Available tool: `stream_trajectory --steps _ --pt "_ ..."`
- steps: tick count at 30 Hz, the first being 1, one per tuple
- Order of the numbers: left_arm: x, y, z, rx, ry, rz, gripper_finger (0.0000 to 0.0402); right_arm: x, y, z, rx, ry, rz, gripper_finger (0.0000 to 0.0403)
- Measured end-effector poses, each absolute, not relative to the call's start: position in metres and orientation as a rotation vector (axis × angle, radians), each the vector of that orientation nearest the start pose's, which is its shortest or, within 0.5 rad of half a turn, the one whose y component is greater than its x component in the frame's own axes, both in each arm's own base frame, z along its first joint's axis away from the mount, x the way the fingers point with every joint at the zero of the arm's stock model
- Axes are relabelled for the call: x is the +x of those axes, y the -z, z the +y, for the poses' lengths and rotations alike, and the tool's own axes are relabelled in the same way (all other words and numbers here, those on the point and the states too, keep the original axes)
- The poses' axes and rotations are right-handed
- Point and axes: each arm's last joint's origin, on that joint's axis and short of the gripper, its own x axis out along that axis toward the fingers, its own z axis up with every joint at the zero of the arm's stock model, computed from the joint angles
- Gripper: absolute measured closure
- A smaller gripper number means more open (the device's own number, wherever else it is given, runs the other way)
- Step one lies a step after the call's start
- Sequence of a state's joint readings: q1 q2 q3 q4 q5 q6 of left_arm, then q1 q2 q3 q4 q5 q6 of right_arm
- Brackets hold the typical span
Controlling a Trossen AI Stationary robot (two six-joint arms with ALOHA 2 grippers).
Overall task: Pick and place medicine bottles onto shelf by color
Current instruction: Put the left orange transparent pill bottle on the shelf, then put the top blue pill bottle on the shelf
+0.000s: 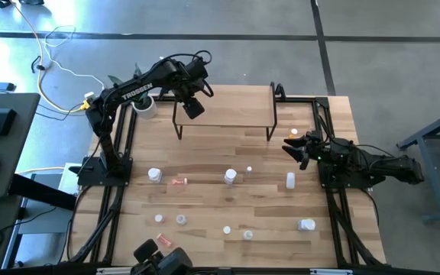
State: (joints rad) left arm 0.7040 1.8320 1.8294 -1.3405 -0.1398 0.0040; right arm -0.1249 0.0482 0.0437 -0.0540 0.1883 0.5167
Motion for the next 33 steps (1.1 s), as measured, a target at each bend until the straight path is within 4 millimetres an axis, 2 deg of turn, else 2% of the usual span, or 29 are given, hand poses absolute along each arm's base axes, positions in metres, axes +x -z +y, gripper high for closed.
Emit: stream_trajectory --steps 6,14,21,26,33 --pt "0.268 -0.324 0.233 -0.368 -0.697 1.327 0.0194 0.096 -0.170 -0.018 0.510 0.321 -0.024 0.0201" --pt "0.268 -0.329 0.234 -0.346 -0.695 1.318 0.0195 0.096 -0.170 -0.018 0.511 0.321 -0.026 0.0201" --pt "0.267 -0.360 0.235 -0.289 -0.725 1.232 0.0196 0.096 -0.174 -0.018 0.559 0.322 -0.077 0.0201" --pt "0.262 -0.386 0.230 -0.253 -0.719 1.191 0.0196 0.095 -0.186 -0.019 0.576 0.314 -0.212 0.0201" --pt "0.250 -0.421 0.202 -0.301 -0.538 1.027 0.0196 0.091 -0.205 -0.019 0.547 0.276 -0.407 0.0201"
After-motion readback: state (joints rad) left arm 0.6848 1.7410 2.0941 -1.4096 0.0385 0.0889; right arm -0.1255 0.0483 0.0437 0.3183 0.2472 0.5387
